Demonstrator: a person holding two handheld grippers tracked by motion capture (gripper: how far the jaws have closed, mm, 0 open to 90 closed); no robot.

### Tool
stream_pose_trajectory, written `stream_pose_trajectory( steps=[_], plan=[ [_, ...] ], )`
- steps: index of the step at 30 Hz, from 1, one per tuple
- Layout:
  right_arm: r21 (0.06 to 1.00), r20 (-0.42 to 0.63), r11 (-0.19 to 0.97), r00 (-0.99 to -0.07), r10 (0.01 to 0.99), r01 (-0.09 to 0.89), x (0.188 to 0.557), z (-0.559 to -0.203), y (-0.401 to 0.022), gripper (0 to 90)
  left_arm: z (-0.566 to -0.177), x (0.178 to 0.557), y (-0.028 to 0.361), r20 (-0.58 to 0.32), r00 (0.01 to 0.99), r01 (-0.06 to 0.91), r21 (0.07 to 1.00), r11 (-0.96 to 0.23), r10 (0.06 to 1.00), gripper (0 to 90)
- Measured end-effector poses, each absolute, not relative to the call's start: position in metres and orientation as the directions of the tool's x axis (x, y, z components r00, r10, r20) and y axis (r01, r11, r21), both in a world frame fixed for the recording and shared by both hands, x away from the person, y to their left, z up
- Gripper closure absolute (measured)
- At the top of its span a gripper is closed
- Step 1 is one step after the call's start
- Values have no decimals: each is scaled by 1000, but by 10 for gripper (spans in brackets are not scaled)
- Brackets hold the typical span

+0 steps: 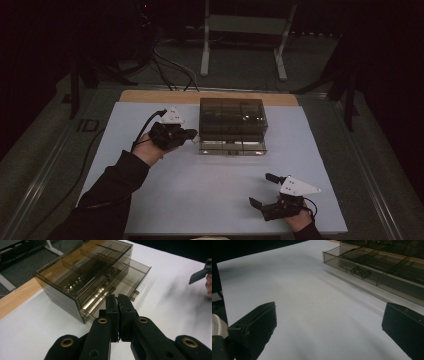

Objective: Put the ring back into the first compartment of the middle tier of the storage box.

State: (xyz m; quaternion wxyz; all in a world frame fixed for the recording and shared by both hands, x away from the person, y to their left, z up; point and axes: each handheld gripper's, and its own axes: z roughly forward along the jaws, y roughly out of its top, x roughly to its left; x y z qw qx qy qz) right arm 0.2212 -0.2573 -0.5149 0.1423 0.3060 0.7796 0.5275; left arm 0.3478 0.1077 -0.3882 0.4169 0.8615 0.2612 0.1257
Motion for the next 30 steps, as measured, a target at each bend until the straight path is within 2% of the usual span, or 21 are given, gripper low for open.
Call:
stream_pose_trajectory(
  steps=[30],
  plan=[
    [909, 99, 259, -774, 626, 326, 220, -515, -258, 0, -400, 363, 82, -19, 849, 341, 782, -522, 527, 900]
  ],
)
